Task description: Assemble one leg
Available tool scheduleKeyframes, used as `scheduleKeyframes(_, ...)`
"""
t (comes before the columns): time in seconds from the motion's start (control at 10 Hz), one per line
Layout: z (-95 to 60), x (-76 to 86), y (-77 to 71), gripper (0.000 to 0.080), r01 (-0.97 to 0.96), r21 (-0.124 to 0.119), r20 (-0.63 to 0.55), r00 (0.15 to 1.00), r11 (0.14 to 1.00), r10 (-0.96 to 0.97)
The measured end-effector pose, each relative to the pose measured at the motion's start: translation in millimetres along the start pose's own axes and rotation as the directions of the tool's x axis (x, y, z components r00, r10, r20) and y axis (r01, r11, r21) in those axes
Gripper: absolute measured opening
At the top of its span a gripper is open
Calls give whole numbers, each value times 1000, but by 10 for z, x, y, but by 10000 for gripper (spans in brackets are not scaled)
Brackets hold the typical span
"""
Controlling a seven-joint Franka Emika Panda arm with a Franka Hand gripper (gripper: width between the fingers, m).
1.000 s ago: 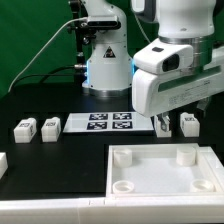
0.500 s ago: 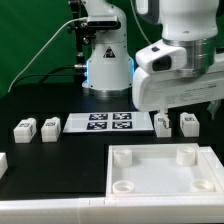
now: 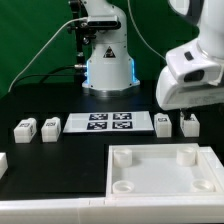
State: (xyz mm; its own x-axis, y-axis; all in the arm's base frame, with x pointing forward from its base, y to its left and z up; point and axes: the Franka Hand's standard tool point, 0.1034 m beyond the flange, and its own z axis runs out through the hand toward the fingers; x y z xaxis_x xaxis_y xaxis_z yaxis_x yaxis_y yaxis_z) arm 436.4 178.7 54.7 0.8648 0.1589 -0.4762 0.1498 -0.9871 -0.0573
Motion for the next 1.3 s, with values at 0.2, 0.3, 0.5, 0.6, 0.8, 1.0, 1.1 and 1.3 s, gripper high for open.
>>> scheduleKeyframes(0.2, 26, -46, 6, 649, 5, -4, 220, 975, 1000, -4)
scheduleKeyframes(0.3, 45, -61, 11, 649, 7, -4, 301, 954, 1000, -5)
scheduleKeyframes(0.5, 98, -51, 8, 649, 12, -1, 434, 901, 1000, -11)
scheduleKeyframes(0.6, 163, -77, -33, 649, -34, -25, 445, 895, 999, 42)
scheduleKeyframes(0.8, 197, -116, -28, 649, -39, -28, 458, 888, 999, 48)
scheduleKeyframes(1.0, 331, -175, -47, 649, -35, -31, 458, 888, 999, 45)
scheduleKeyframes(1.1, 366, -185, -53, 649, -34, -31, 454, 890, 999, 44)
scheduleKeyframes(1.3, 513, -201, -59, 649, -34, -28, 441, 897, 999, 43)
